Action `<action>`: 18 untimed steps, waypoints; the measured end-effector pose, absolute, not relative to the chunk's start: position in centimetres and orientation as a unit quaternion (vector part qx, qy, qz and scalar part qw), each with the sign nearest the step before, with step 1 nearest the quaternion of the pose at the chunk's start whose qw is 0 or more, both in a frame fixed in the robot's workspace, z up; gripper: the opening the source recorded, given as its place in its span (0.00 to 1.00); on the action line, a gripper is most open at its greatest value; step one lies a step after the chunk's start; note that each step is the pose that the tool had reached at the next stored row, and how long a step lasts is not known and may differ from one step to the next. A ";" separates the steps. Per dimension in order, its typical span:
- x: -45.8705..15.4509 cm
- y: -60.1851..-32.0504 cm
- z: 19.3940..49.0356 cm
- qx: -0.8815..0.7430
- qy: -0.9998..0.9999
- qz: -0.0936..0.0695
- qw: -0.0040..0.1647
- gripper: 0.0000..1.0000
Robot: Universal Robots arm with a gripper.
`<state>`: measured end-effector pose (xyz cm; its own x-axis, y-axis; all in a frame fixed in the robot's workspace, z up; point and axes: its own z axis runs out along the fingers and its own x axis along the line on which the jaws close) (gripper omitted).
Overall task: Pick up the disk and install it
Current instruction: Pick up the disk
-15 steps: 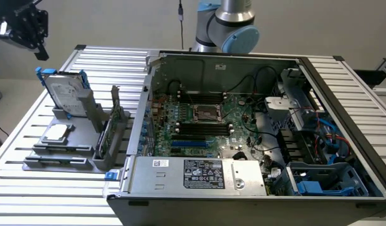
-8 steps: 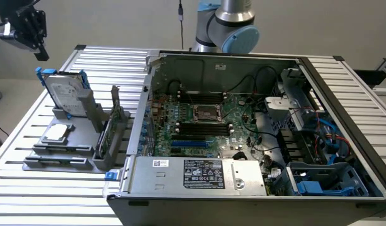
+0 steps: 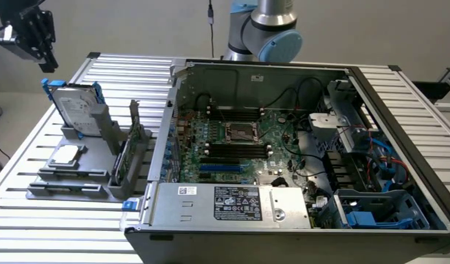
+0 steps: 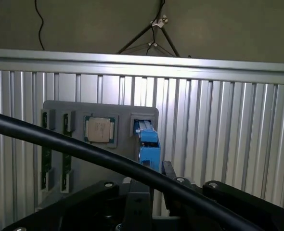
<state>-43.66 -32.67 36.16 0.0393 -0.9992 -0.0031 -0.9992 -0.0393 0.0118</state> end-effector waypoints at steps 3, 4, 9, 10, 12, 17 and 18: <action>-43.7 -32.7 36.1 0.721 -0.693 -0.005 0.003 0.36; -43.7 -32.7 36.0 0.721 -0.693 -0.005 0.003 0.42; -43.7 -32.7 35.4 0.721 -0.693 -0.005 0.003 0.54; -43.7 -32.7 35.2 0.721 -0.693 -0.005 0.003 0.54; -43.7 -32.7 34.8 0.721 -0.693 -0.005 0.003 0.54; -43.7 -32.9 33.9 0.721 -0.693 -0.005 0.003 0.54; -43.7 -32.9 33.7 0.721 -0.693 -0.005 0.003 0.54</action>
